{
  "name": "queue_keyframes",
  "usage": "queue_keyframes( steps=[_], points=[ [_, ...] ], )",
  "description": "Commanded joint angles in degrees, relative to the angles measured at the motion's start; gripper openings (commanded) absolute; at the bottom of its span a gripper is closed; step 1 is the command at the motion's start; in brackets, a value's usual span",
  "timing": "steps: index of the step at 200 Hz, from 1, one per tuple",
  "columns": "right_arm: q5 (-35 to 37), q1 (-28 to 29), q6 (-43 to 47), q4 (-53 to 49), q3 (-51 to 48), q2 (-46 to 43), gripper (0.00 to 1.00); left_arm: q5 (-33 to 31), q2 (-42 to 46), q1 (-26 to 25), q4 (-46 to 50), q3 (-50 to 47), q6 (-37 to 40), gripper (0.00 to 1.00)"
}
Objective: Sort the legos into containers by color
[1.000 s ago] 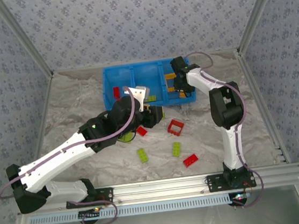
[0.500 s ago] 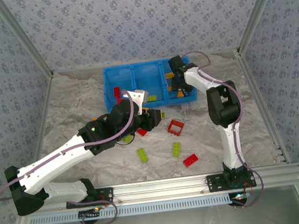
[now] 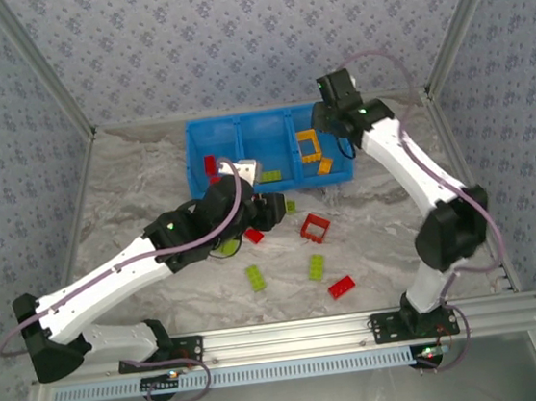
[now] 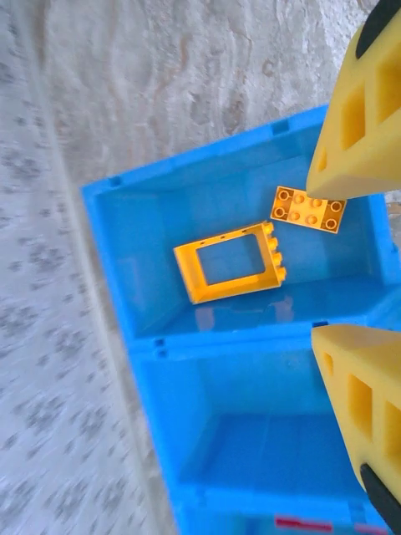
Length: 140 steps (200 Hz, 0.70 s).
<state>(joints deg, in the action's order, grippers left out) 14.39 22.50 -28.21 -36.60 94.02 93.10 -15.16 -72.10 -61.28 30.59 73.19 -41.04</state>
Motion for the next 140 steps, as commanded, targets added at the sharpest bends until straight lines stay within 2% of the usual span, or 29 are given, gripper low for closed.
queue_keyframes(
  steps=[1, 15, 25, 45, 67, 83, 110, 140],
  points=[
    [0.4, 2.2, 0.6, 0.5, -8.5, -10.7, 0.46, 0.6, -4.6, 0.5, 4.1, 3.0, -6.8, 0.53],
    [-0.9, 3.8, 1.1, 0.2, -15.9, -19.2, 0.46, 1.6, -8.7, 0.5, 4.1, 3.0, -11.4, 0.54],
    [-2.6, 5.2, 1.5, 0.5, -21.7, -25.8, 0.46, 3.9, -12.1, 0.5, 2.4, 3.4, -11.9, 0.54],
    [-7.7, 7.0, 1.3, -1.2, -32.0, -36.9, 0.47, 5.3, -20.4, 0.7, 3.0, 7.5, -9.0, 0.52],
    [-16.3, 8.7, 0.6, -1.7, -39.8, -47.7, 0.46, 9.2, -29.9, 2.4, 3.9, 12.8, -2.9, 0.46],
    [-17.1, 11.3, 0.0, -2.4, -44.2, -54.3, 0.46, 10.8, -36.4, 3.6, 5.6, 16.9, 1.9, 0.43],
    [-18.6, 13.7, -1.4, -3.9, -47.6, -60.9, 0.47, 13.2, -43.8, 5.3, 7.1, 20.9, 7.1, 0.43],
    [-18.8, 14.3, -2.6, -4.4, -47.7, -61.3, 0.47, 14.3, -46.2, 6.0, 6.2, 22.0, 9.8, 0.41]
  ],
)
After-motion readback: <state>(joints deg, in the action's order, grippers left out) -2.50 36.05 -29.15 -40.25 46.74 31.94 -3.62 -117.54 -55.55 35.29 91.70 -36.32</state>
